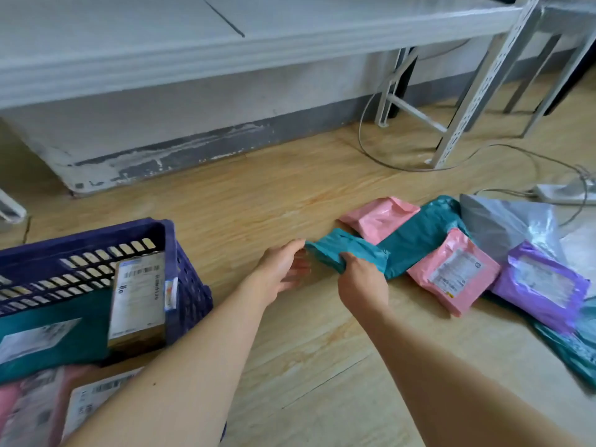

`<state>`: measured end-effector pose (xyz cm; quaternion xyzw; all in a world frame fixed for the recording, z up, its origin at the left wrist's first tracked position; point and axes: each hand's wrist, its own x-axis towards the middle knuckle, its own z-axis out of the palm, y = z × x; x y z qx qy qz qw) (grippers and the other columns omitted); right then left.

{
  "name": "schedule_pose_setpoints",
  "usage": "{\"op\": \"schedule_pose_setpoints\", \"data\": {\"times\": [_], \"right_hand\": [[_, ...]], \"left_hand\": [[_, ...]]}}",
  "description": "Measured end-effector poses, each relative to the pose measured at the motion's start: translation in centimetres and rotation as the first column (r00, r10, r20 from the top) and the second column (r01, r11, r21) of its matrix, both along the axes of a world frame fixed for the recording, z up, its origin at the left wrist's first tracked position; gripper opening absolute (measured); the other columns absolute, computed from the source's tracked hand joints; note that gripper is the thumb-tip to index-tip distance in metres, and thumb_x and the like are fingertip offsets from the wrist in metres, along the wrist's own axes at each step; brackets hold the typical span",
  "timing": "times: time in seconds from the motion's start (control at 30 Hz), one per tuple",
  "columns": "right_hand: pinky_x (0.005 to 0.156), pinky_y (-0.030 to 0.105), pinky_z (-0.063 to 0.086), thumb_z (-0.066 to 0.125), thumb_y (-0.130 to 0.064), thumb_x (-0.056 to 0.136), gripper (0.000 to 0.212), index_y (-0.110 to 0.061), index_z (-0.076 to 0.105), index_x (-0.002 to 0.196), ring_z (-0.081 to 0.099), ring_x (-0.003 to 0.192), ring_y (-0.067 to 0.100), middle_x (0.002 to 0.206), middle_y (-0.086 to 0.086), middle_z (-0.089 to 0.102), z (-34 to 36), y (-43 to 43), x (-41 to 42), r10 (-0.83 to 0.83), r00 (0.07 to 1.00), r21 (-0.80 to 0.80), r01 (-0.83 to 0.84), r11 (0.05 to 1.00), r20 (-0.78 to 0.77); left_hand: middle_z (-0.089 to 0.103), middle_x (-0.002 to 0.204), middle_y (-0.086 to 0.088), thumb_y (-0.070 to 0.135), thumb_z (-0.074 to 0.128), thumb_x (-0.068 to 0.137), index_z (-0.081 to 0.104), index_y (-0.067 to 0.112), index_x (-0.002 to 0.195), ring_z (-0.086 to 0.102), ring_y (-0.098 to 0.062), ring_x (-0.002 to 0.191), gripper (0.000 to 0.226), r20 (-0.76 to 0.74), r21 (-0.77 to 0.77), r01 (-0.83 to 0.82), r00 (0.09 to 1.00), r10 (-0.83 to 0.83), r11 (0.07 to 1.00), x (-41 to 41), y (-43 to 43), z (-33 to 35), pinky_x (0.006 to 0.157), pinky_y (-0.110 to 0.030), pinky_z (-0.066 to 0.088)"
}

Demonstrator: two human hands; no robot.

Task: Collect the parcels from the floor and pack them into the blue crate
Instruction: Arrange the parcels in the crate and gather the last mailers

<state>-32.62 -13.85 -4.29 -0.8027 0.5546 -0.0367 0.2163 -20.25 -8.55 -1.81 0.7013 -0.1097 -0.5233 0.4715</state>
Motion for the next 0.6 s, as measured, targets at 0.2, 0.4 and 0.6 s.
{"op": "schedule_pose_setpoints", "data": {"times": [0.2, 0.4, 0.6], "right_hand": [[0.071, 0.033, 0.042, 0.039, -0.006, 0.088, 0.037, -0.02, 0.054, 0.119, 0.058, 0.088, 0.029, 0.102, 0.008, 0.063, 8.4, 2.5, -0.5, -0.088, 0.986, -0.101, 0.103, 0.99, 0.144], [0.069, 0.031, 0.033, 0.037, 0.0, 0.084, 0.034, -0.016, 0.054, 0.109, 0.043, 0.078, 0.026, 0.08, 0.003, 0.049, 15.4, 6.6, -1.4, -0.277, 0.895, 0.001, 0.296, 0.955, 0.35], [0.07, 0.03, 0.033, 0.035, 0.0, 0.085, 0.033, -0.017, 0.055, 0.105, 0.045, 0.082, 0.025, 0.089, 0.002, 0.051, 18.3, 10.5, -1.4, -0.435, 0.667, 0.177, 0.421, 0.89, 0.605]], "left_hand": [[0.064, 0.084, -0.003, 0.037, 0.049, 0.095, 0.061, 0.015, 0.089, 0.062, -0.017, 0.077, 0.026, 0.061, -0.025, -0.008, 0.998, 0.009, 1.0, 0.1, 4.9, 5.3, 0.071, -0.03, 0.046], [0.063, 0.092, -0.004, 0.037, 0.05, 0.095, 0.06, 0.016, 0.087, 0.061, -0.02, 0.092, 0.024, 0.132, -0.029, -0.044, 0.99, 0.048, 0.999, 0.0, 9.5, 10.7, 0.09, -0.037, 0.046], [0.056, 0.083, -0.004, 0.035, 0.051, 0.094, 0.059, 0.012, 0.108, 0.055, -0.019, 0.083, 0.028, 0.095, 0.009, -0.164, 0.982, 0.162, 0.986, 0.2, 14.5, 11.9, 0.08, -0.035, 0.043]]}}
